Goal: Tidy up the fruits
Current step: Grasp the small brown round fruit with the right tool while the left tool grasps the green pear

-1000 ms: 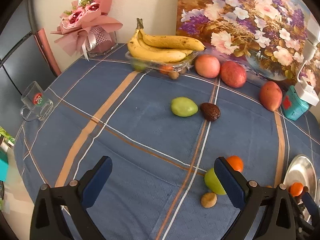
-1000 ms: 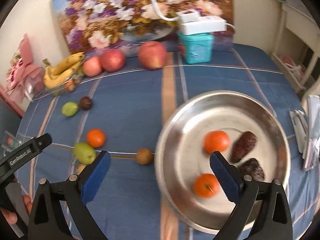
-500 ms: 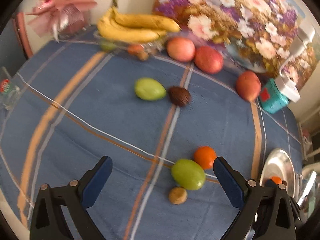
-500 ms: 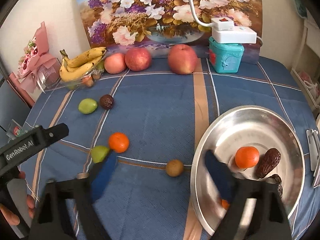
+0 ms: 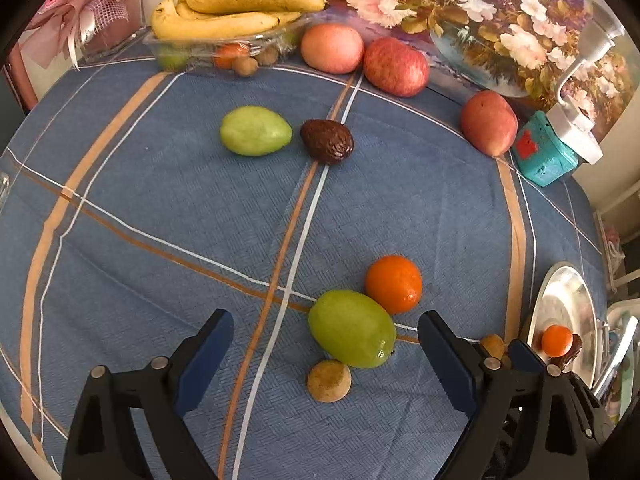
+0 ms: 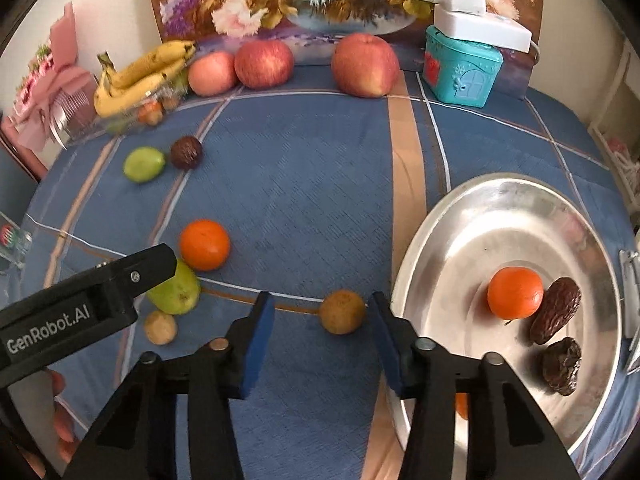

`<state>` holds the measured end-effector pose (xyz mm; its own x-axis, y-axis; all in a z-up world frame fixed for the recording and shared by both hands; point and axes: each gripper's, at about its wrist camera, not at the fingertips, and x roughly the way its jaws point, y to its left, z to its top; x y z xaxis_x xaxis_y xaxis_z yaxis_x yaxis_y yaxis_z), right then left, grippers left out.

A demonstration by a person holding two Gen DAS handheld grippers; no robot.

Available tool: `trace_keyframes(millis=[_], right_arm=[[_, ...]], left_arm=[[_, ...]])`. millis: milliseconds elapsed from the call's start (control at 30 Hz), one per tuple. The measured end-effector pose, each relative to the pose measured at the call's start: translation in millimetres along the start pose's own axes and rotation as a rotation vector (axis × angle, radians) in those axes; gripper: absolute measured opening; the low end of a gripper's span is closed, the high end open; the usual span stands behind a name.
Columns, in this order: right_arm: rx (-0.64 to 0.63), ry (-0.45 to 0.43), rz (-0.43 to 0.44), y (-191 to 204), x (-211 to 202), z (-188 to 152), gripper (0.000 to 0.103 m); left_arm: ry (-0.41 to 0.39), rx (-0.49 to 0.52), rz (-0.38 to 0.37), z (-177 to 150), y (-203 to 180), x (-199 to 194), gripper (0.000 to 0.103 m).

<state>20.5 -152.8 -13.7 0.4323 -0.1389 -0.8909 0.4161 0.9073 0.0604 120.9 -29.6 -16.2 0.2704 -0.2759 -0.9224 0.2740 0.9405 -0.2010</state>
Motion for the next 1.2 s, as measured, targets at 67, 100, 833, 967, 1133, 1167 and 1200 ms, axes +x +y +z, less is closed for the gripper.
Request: trace_keyframes(millis=[67, 100, 833, 967, 1133, 1167, 1200], right_arm=[[-0.023, -0.001, -0.03, 4, 1, -1, 0.045], [-0.044, -0.001, -0.055, 7, 2, -1, 0.044], [-0.096, -0.026, -0.086, 11, 2, 1, 0.026], [-0.019, -0.047, 0.025, 2, -12, 6, 0.026], [-0.004, -0.068, 0.047, 3, -22, 7, 0.026], [-0.006, -0.07, 0.043, 4, -23, 7, 0.026], [-0.007, -0.071, 0.043, 4, -24, 7, 0.026]], left_arm=[[0.005, 0.005, 0.0, 0, -1, 2, 0.095], [0.007, 0.006, -0.001, 0, -1, 3, 0.095], [0.042, -0.001, -0.01, 2, -1, 17, 0.083], [0.048, 0.001, -0.028, 0, 1, 16, 0.073], [0.052, 0.009, -0.074, 0, -3, 13, 0.052], [0.052, 0.014, -0.068, -1, -4, 13, 0.052], [0.05, 0.022, -0.064, -1, -5, 12, 0.052]])
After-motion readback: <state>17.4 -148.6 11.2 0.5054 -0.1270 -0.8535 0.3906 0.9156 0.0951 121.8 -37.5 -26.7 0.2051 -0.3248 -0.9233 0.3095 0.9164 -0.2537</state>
